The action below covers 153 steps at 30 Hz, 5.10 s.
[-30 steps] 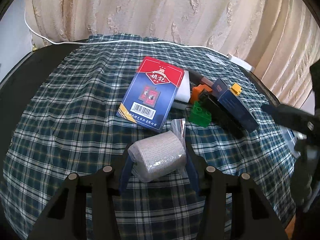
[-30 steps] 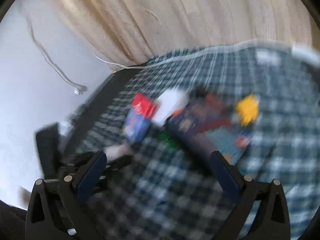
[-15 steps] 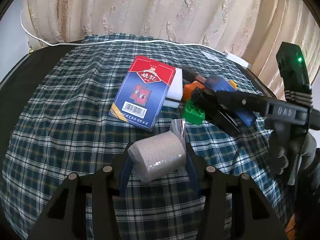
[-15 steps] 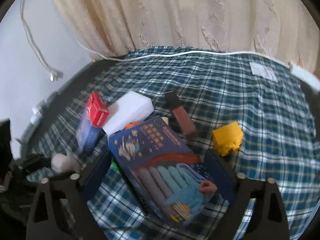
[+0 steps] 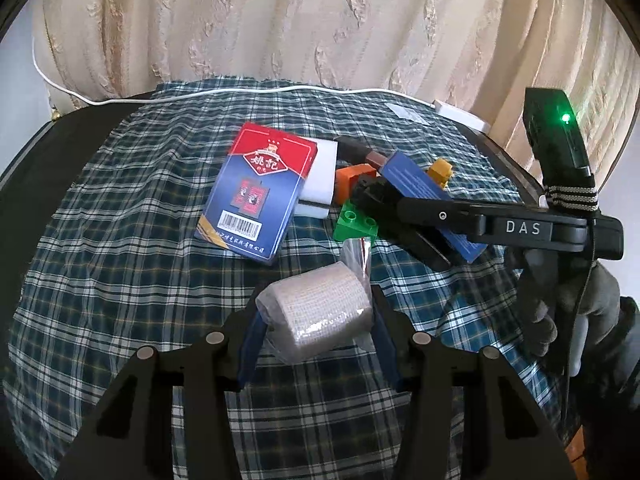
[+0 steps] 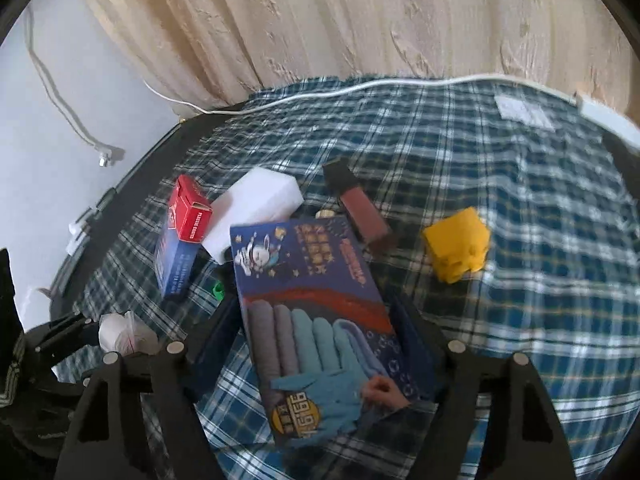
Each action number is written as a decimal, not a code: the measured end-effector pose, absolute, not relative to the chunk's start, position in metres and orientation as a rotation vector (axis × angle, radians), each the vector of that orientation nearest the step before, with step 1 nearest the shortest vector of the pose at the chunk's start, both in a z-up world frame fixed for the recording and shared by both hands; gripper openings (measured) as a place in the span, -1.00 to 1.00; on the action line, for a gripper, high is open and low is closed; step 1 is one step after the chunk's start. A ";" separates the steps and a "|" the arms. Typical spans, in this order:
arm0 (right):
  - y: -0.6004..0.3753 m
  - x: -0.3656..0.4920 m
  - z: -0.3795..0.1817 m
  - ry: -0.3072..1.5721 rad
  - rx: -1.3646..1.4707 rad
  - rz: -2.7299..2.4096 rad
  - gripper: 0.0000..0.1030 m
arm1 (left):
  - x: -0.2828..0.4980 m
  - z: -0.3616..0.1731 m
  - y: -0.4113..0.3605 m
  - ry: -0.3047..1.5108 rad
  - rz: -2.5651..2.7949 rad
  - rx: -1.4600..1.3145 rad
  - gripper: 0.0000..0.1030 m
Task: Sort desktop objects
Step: 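Carry the tape roll and glove box into the clear bowl and release both, then grasp the red-and-blue card box with the left gripper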
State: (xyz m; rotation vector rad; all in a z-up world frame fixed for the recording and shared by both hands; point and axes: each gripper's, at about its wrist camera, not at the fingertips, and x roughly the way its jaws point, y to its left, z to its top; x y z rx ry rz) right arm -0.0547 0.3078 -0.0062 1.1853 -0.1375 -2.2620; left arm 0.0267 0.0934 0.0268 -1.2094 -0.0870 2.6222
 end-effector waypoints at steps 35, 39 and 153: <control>0.557 0.080 0.048 -0.548 0.980 -2.986 0.39 | 0.029 0.072 0.288 0.158 2.270 -1.055 0.01; 0.571 0.082 0.047 -0.562 0.981 -3.026 0.39 | 0.025 0.072 0.309 0.177 2.243 -1.040 0.01; 0.344 0.013 0.060 -0.406 0.824 -2.638 0.58 | -0.039 0.046 0.055 -0.290 2.695 -1.002 0.73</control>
